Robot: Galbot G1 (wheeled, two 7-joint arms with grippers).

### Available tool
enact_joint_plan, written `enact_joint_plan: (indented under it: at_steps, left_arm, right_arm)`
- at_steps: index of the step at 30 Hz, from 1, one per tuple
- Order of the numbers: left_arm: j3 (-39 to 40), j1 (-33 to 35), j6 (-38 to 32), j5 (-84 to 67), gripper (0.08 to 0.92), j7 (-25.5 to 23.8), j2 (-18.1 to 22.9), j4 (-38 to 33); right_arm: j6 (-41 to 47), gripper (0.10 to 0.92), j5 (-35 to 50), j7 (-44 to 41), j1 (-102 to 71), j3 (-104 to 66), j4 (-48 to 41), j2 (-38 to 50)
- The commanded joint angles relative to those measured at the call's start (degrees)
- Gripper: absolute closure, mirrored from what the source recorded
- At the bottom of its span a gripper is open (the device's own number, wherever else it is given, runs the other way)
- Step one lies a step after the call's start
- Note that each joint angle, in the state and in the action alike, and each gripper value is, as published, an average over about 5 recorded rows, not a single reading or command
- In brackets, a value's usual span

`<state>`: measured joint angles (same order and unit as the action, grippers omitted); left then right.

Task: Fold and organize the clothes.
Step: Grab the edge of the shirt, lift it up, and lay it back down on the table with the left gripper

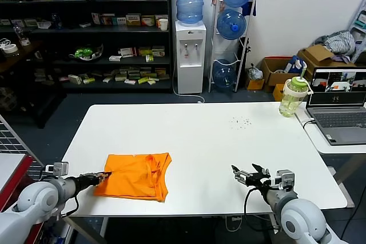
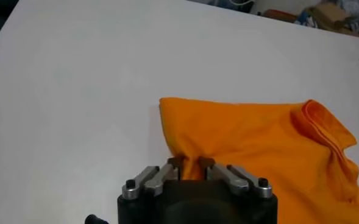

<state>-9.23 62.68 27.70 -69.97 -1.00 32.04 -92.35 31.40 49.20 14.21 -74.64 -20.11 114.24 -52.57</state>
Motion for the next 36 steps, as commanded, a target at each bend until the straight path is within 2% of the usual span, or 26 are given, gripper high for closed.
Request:
enact_joint_plan:
  at_steps: [1, 7, 10, 12, 15, 20, 24, 31, 36]
  left_arm:
    - [-0.26, 0.26, -0.40, 0.06, 0.735, 0.47, 0.74, -0.29]
    - [-2.14, 1.62, -1.78, 0.11, 0.891, 3.47, 1.40, -4.01]
    - [-4.12, 3.32, -1.93, 0.75, 0.910, 7.65, 1.62, -8.96]
    - [-5.37, 4.77, -1.40, 1.37, 0.910, 12.08, 1.23, -12.80]
    - [-7.19, 7.41, -0.28, 1.58, 0.910, 18.12, -0.67, -17.11]
    - [-12.93, 11.42, -0.01, 1.97, 0.910, 22.60, -3.46, -19.14]
    - [-18.23, 14.28, -1.22, 6.13, 0.910, 22.44, -3.49, -17.48]
    - [-25.53, 19.93, -5.35, 17.78, 0.910, 17.44, -3.02, -11.19]
    - [-28.75, 22.84, -7.30, 19.80, 0.910, 14.96, -5.79, -5.73]
  right_arm:
    - [-0.02, 0.203, -0.02, 0.05, -0.01, -0.03, 0.03, -0.01]
    - [-0.07, 0.203, -0.16, 0.07, -0.13, 0.02, -0.02, -0.24]
    - [-0.16, 0.203, -0.27, 0.01, -0.31, -0.12, -0.03, -0.42]
    - [-0.24, 0.203, -0.32, -0.07, -0.44, -0.27, -0.01, -0.49]
    - [-0.42, 0.203, -0.45, -0.25, -0.45, -0.42, -0.07, -0.45]
    - [-1.13, 0.203, -1.40, -1.00, -0.11, -0.94, -0.21, -0.59]
    - [-2.37, 0.203, -2.83, -2.17, -0.22, -1.70, 0.41, -0.93]
    - [-4.32, 0.203, -6.05, -3.77, -1.55, -3.90, 2.35, -1.93]
    - [-4.59, 0.203, -6.41, -4.09, -2.93, -5.02, 2.99, -2.35]
